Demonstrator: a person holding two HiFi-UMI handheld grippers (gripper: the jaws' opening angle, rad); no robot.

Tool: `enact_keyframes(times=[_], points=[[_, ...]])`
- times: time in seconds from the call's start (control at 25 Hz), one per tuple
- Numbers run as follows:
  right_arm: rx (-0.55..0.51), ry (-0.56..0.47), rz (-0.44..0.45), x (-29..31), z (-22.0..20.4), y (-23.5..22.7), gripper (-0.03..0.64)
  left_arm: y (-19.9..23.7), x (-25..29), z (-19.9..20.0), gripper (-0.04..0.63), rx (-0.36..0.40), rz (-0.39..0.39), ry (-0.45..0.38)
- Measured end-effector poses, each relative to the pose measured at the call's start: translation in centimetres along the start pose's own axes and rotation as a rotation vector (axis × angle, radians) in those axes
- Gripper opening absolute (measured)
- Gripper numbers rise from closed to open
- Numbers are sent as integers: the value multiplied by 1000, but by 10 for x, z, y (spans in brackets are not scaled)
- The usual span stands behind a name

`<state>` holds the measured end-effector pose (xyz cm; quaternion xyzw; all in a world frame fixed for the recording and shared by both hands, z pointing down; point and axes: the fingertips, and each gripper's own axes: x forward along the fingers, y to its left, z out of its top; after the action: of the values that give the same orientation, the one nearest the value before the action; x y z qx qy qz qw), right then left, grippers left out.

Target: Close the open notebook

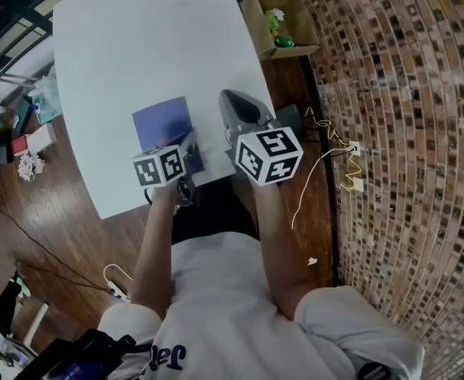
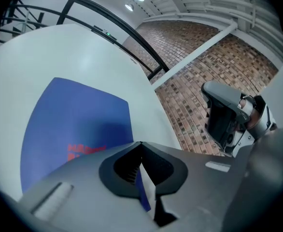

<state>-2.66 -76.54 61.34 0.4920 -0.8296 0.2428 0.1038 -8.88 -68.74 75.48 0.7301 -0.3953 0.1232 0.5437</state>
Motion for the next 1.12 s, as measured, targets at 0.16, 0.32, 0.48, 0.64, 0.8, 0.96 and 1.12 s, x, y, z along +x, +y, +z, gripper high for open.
enact_keyframes(times=[0.16,0.32,0.48,0.64,0.8,0.96,1.12], points=[[5,1,-1,-1,1,-5,-8,5,6,-2,15,1,30,18],[8,-14,3,-3,5,-6,-8,5,13,-6,15,27,55,58],[2,-42,16,-5,17,6,-8,1,18,-7,15,48,53,85],[-42,-78,49,-17,33,38,-8,-15,-9,0,15,68,14,31],[-97,-144,68,-40,57,77,-8,-40,-68,24,15,149,-28,-105],[-163,-196,109,-70,71,130,-9,-62,-143,55,15,236,-46,-281],[-233,-202,155,-97,71,173,-8,-87,-213,79,15,339,-12,-446]])
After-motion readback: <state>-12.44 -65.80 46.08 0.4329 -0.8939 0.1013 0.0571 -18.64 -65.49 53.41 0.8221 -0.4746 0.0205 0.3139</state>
